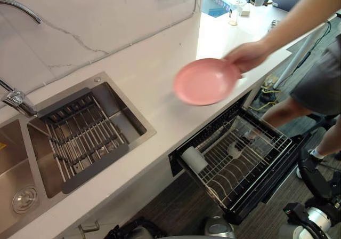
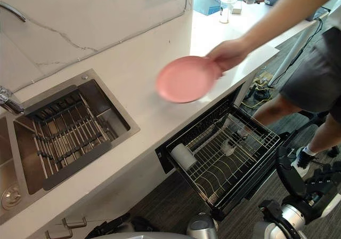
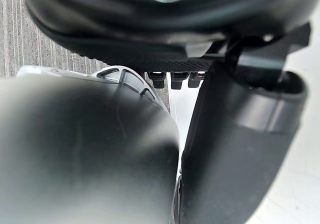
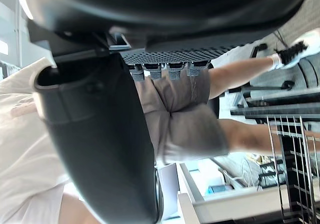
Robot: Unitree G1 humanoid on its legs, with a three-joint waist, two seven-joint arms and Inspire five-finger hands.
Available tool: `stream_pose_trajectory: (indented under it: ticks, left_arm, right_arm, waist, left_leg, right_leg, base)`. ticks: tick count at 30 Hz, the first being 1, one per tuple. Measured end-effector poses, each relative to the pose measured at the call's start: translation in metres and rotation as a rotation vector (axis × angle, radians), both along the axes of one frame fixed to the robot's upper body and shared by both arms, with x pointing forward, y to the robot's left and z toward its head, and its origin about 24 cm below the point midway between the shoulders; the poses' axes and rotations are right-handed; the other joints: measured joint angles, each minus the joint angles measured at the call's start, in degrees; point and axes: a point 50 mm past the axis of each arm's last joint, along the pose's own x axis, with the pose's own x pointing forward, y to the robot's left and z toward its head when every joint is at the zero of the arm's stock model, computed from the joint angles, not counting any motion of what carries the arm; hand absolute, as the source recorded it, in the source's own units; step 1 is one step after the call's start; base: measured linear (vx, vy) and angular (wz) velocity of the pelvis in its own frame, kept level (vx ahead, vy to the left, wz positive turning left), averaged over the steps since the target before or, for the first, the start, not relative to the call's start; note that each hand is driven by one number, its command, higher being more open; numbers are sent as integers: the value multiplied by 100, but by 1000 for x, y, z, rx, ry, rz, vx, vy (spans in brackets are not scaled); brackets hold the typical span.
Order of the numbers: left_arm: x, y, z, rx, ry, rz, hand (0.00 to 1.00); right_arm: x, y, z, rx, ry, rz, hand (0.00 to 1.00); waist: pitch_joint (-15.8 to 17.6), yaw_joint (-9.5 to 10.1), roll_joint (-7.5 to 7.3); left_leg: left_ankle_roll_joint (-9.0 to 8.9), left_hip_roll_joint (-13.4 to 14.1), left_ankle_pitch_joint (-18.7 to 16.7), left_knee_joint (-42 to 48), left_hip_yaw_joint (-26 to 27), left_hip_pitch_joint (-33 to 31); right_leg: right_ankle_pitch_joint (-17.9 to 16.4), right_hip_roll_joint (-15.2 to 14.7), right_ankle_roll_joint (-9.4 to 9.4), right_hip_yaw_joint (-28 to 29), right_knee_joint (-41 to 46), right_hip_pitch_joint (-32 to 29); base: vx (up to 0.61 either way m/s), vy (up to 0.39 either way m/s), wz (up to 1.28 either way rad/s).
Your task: Walk over to the sink, pick up the cup, carry it to the dishwasher, place the cup inside the dishwasher, then close the dishwasher door
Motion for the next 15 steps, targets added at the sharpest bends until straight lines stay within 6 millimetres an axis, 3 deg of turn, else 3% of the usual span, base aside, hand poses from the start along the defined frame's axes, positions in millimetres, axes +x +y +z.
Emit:
stream_pose_trajectory:
  ticks: [15]
  left_arm:
    - [3,0,1,7,-6,-19,100]
  right_arm:
    - [17,15,8,-2,-71,111,100]
  waist:
    - [1,12,-4]
  left_leg:
    - [-37,-137,24,-169,-168,13]
  right_leg:
    - [114,27,-4,-203,-195,210]
  base:
    - [16,0,7]
